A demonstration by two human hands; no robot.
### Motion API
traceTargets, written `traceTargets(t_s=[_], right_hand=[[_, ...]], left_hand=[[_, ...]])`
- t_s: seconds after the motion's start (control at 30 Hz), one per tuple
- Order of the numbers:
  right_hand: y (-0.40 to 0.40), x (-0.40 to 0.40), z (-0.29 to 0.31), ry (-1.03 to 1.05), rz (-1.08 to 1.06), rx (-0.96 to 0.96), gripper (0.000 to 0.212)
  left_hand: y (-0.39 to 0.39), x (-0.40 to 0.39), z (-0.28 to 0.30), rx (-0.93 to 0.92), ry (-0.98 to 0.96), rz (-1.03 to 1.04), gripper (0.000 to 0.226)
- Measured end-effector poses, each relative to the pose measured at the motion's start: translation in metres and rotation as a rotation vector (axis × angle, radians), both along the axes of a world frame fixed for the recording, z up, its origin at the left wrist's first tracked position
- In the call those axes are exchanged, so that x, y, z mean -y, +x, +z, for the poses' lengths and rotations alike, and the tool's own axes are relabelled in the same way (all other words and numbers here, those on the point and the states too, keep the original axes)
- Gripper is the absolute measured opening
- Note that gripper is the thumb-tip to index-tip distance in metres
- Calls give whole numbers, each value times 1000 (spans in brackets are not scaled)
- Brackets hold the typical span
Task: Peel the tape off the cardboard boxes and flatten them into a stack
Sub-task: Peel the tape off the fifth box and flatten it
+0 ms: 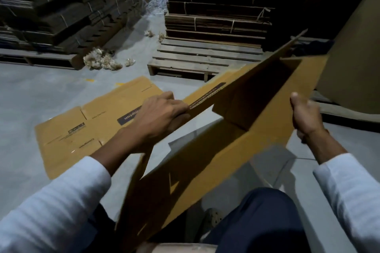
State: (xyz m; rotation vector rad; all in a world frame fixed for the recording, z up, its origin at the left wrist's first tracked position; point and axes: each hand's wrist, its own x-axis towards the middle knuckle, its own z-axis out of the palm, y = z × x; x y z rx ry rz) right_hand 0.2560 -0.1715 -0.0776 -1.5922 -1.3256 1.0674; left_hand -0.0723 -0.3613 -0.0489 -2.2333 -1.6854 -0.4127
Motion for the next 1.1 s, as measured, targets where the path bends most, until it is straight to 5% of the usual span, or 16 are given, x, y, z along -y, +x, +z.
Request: traceTargets(t_s=[0.13,0.27,0.57,0.73,0.9,1.1], right_hand=[[-18,-40,32,-3,-32,-352,41],[-55,-19,58,39,-29,-541,17],[-71,0,68,19,-26,-552,19],[-90,12,79,45,35,-505,22],[-109,38,83,20,397,-627,38],[-116,73,17,-106,444,-343,32]], left_hand=[[38,-9,2,109,-63,71,21],[65,-5,1,108,-187,212,26],[71,-1,17,-41,-283,357,72],[74,-10,21,-73,-345,430,37],[55,-6,20,158,-225,433,38],[2,5,47,470,-34,518,39]])
